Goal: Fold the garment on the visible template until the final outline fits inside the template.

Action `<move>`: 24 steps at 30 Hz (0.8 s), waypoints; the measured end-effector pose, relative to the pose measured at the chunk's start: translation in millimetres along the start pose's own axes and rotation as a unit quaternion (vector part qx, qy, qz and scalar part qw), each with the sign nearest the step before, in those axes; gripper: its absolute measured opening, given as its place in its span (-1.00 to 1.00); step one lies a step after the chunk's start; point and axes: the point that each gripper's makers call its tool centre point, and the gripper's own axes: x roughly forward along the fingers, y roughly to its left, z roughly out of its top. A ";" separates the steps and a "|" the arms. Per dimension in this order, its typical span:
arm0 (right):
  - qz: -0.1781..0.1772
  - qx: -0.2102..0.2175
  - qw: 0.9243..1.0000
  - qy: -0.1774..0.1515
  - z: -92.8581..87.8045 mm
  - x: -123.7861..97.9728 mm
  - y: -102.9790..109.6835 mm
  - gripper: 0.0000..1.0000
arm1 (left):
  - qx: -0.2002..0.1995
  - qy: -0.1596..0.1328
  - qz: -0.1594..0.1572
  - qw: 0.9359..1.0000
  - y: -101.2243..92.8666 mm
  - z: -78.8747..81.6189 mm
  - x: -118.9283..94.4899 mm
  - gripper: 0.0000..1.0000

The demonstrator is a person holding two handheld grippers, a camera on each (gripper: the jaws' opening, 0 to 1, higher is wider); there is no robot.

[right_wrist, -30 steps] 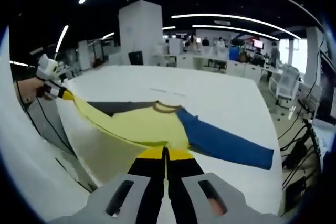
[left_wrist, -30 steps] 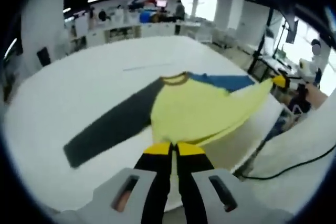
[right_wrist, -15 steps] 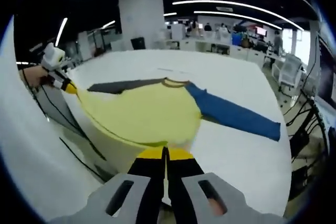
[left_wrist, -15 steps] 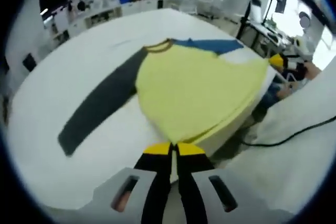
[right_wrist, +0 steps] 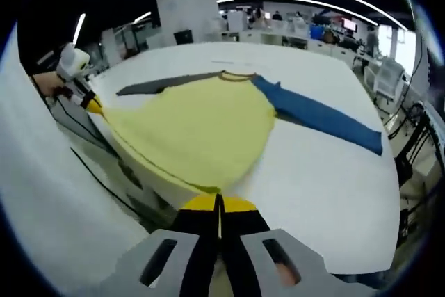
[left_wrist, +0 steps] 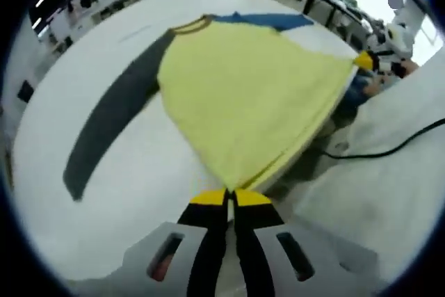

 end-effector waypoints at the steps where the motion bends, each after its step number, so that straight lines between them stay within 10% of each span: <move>1: 0.001 -0.002 1.000 0.005 -3.3 2.1 0.5 -0.98 | 0.003 0.005 -0.002 1.000 0.1 -2.4 3.1 -1.00; 24: 0.024 -0.027 0.998 0.060 -40.0 19.8 11.1 -0.98 | 0.031 0.060 0.000 0.998 2.8 -32.9 33.5 -1.00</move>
